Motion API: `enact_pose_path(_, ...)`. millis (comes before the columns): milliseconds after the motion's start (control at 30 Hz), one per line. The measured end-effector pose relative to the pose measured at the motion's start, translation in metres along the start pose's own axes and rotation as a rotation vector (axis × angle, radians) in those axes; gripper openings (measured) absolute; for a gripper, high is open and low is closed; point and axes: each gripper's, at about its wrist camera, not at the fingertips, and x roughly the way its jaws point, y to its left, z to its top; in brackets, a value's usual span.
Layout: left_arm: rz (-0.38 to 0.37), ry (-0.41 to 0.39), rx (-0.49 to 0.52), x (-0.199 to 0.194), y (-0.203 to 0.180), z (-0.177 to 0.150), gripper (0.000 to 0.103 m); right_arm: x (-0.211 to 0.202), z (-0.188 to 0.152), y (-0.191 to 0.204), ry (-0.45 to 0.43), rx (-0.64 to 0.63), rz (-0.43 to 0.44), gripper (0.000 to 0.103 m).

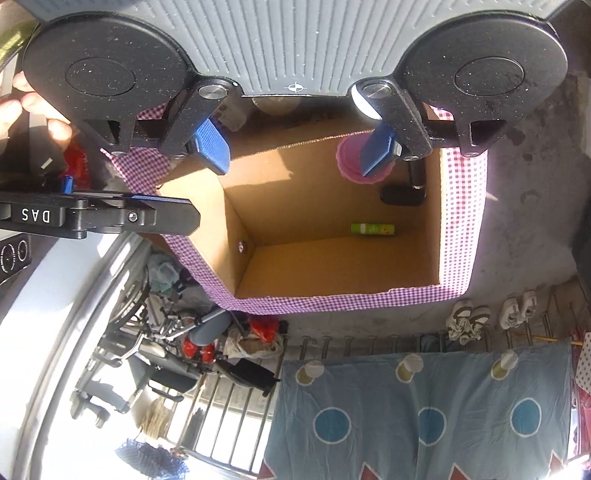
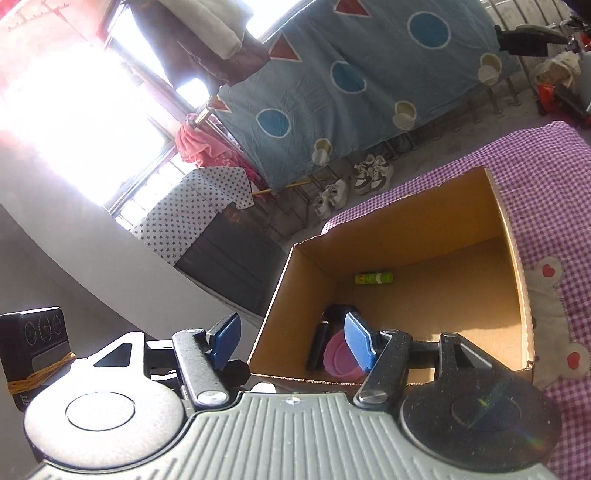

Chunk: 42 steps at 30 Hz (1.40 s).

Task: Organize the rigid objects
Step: 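Move the right gripper back to the black electrical tape roll, then close the right gripper on the tape roll's rim and lift it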

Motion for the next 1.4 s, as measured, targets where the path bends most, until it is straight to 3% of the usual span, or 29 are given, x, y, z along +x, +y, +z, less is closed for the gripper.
enact_pose_path(67,0.014,-0.01,0.007,0.0,-0.005,-0.017,0.093,-0.016,-0.025,-0.005,-0.025,0.031,-0.02,0.069)
enact_pose_path(200,0.029,-0.019,0.027,0.002,-0.015,-0.049,0.095,-0.029,-0.066,-0.013,-0.021,0.081,-0.062,0.069)
enact_pose_path(367,0.014,-0.036,0.01,0.007,-0.019,-0.085,0.099,-0.033,-0.098,-0.011,0.019,0.057,-0.129,0.069)
enact_pose_path(667,-0.031,0.047,-0.106,0.015,0.001,-0.126,0.102,-0.034,-0.126,-0.002,0.031,-0.044,-0.239,0.069)
enact_pose_path(833,-0.001,0.015,-0.123,0.003,0.008,-0.14,0.102,-0.023,-0.137,0.003,0.059,-0.082,-0.224,0.069)
enact_pose_path(1067,-0.023,-0.013,-0.125,0.002,0.019,-0.155,0.102,0.01,-0.144,0.012,0.128,-0.118,-0.197,0.064)
enact_pose_path(1233,0.148,0.01,-0.02,0.021,0.013,-0.16,0.102,0.041,-0.149,0.016,0.193,-0.151,-0.203,0.055)
enact_pose_path(1400,0.24,0.041,0.098,0.037,0.001,-0.164,0.093,0.07,-0.159,0.021,0.266,-0.225,-0.246,0.039)
